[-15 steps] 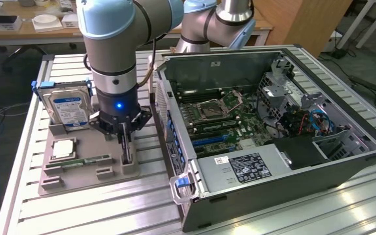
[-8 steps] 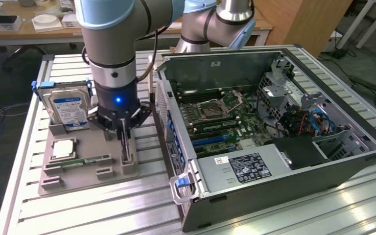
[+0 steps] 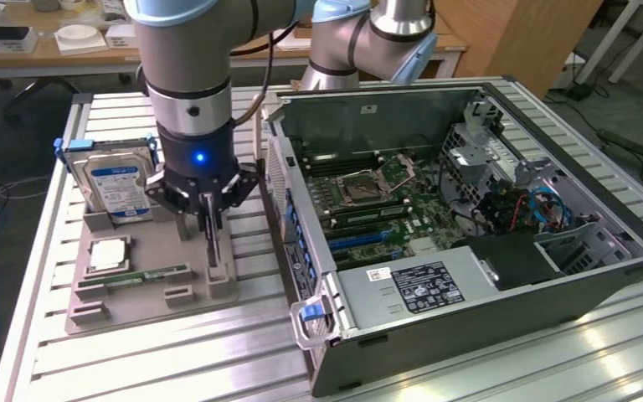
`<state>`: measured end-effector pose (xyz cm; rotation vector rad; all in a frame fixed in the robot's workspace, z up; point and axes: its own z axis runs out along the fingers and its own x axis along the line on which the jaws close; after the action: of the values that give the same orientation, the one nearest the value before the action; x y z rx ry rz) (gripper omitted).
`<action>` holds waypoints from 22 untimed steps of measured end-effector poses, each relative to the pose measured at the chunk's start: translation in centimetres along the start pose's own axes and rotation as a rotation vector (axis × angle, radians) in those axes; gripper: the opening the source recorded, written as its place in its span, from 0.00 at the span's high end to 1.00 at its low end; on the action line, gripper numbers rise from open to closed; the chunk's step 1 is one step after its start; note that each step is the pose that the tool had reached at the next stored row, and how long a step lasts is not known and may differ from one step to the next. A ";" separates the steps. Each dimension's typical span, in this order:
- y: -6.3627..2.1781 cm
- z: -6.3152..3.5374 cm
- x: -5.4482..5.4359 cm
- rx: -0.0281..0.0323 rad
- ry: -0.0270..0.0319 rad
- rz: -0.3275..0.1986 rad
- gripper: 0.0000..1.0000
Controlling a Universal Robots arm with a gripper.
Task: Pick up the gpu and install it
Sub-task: 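Pick up the gpu and move the gpu toward the slot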
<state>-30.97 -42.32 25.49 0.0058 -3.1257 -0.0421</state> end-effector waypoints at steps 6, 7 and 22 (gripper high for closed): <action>0.01 -0.19 0.0 -0.0002 -0.0001 0.000 0.73; 0.00 -0.20 0.0 0.0000 0.0000 0.000 0.73; 0.06 -2.27 0.0 -0.0060 -0.0002 0.000 0.73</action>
<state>-30.96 -42.32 27.76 0.0060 -3.1257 -0.0515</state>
